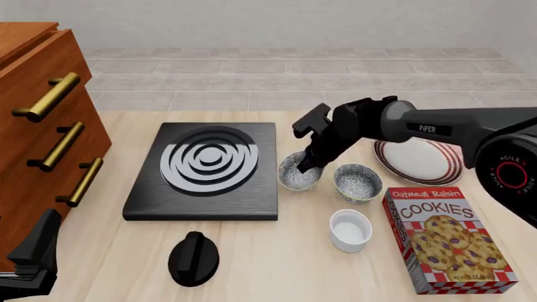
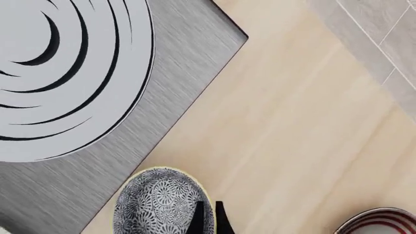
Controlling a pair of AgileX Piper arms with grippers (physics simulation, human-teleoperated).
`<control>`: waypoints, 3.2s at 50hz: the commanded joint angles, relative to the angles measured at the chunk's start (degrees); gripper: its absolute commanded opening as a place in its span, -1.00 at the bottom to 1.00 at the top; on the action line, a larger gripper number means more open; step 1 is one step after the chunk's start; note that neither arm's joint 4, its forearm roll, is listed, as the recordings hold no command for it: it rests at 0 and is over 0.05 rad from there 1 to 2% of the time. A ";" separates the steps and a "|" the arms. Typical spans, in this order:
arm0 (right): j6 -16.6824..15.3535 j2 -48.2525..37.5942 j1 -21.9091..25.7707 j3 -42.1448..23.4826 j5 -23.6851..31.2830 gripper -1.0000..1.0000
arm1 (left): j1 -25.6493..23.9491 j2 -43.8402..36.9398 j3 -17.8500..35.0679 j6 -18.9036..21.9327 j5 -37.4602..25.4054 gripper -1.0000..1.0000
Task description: Pick the akita bowl from table center and place it on the plate.
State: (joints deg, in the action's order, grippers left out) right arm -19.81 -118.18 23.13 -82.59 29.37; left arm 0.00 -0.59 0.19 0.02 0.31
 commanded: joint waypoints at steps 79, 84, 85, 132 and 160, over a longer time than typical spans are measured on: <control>16.49 23.84 -18.39 15.38 -8.99 -1.00 | -0.03 0.36 0.22 0.01 -0.57 1.00; 15.72 25.68 -21.33 16.08 -9.75 -1.00 | -0.03 0.07 -0.01 0.01 -0.08 1.00; 15.49 26.06 -21.88 16.28 -9.88 -1.00 | -0.02 0.09 -0.01 0.00 -0.08 1.00; 13.97 17.38 -37.69 17.07 -15.97 -1.00 | -0.03 0.07 -0.01 0.01 -0.08 1.00; 13.47 11.86 -35.81 14.23 -16.11 -1.00 | -0.04 0.08 -0.01 0.02 -0.08 1.00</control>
State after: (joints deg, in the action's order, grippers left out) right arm -6.39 -104.94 -13.16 -67.60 13.60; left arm -0.03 -0.50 0.18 0.04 0.23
